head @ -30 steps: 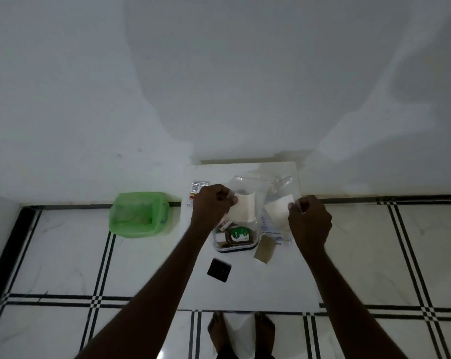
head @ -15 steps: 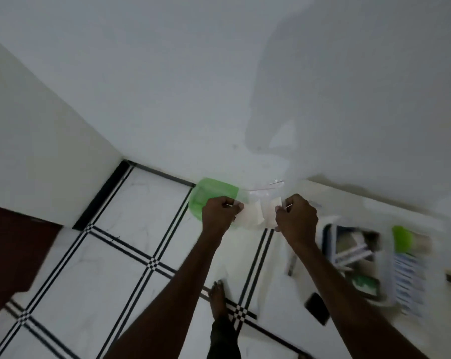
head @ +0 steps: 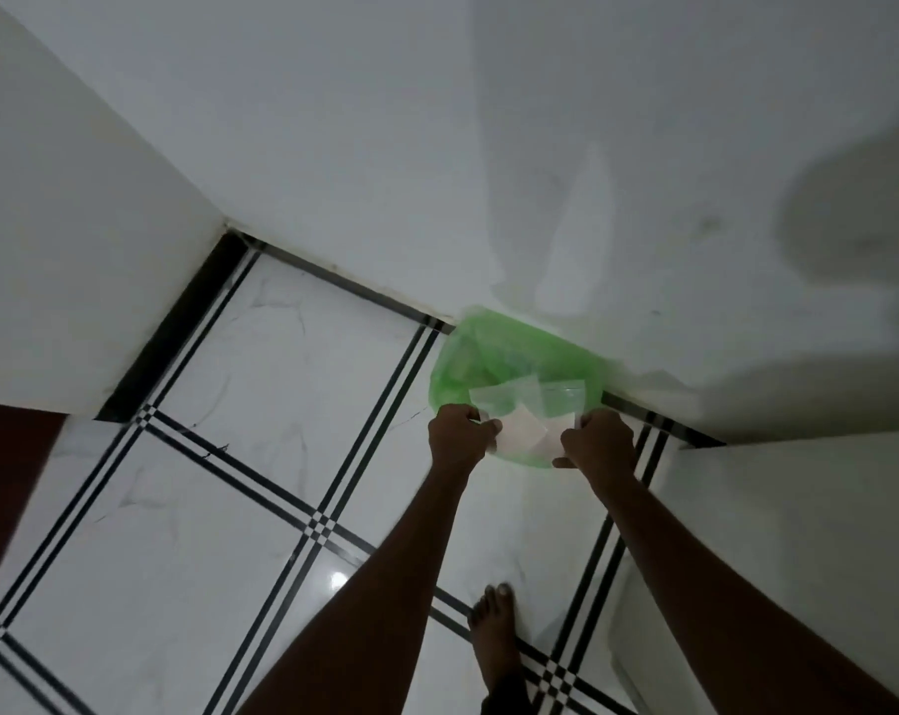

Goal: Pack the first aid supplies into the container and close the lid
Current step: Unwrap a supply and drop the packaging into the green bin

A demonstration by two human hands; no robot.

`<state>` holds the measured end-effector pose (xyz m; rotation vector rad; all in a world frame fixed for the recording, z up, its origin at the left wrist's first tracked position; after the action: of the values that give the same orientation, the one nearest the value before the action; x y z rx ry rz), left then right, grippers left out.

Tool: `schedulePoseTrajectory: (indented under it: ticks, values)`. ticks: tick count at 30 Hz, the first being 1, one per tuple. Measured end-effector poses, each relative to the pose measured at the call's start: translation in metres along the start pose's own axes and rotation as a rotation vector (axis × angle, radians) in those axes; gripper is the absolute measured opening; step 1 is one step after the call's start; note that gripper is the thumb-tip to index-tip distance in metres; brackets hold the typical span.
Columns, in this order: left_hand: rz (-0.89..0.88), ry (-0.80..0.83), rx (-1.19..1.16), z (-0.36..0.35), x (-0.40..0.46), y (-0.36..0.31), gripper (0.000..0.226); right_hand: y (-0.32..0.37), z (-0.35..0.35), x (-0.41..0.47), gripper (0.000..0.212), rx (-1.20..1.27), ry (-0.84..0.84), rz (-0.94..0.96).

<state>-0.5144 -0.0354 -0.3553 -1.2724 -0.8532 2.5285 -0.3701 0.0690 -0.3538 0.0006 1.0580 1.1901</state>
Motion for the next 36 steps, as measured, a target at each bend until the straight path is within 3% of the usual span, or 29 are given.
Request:
schedulePoseTrajectory:
  ticks: [5,8,15,18,24,27,32,36]
  values:
    - [0.167,0.184,-0.128,-0.034,0.102,0.037,0.01,-0.025,-0.079,0.093,0.024,0.138,0.085,-0.218]
    - [0.216,0.264,-0.2,-0.055,0.129,0.044,0.016,-0.038,-0.101,0.12,0.026,0.335,0.15,-0.296]
    - [0.195,0.247,-0.244,-0.046,0.1,0.03,0.006,-0.027,-0.077,0.09,0.011,0.492,0.211,-0.336]
    - [0.135,0.244,-0.199,-0.028,0.065,0.005,0.013,-0.009,-0.046,0.057,0.008,0.538,0.213,-0.303]
    - [-0.037,0.27,-0.297,-0.005,-0.058,-0.086,0.011,0.041,0.059,-0.04,0.005,0.615,0.155,-0.146]
    - [-0.105,0.261,-0.382,-0.008,-0.127,-0.127,0.021,0.054,0.132,-0.088,0.013,0.705,0.122,-0.044]
    - [-0.209,0.335,-0.524,-0.035,-0.251,-0.181,0.031,0.038,0.261,-0.166,0.013,0.772,0.06,0.12]
    - [-0.287,0.471,-0.534,-0.092,-0.354,-0.21,0.037,-0.017,0.374,-0.224,0.015,0.816,-0.004,0.208]
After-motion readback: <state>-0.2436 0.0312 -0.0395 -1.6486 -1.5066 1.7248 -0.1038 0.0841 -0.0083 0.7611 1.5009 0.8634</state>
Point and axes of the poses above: each hand's wrist, its own x-axis towards the middle knuckle, its own z-axis out of the back of the hand, y = z × x, the point moved 2 cm from there along x, towards the middle knuckle, and after that the axes turned 4 degrees about x, right-handed, at the moved point
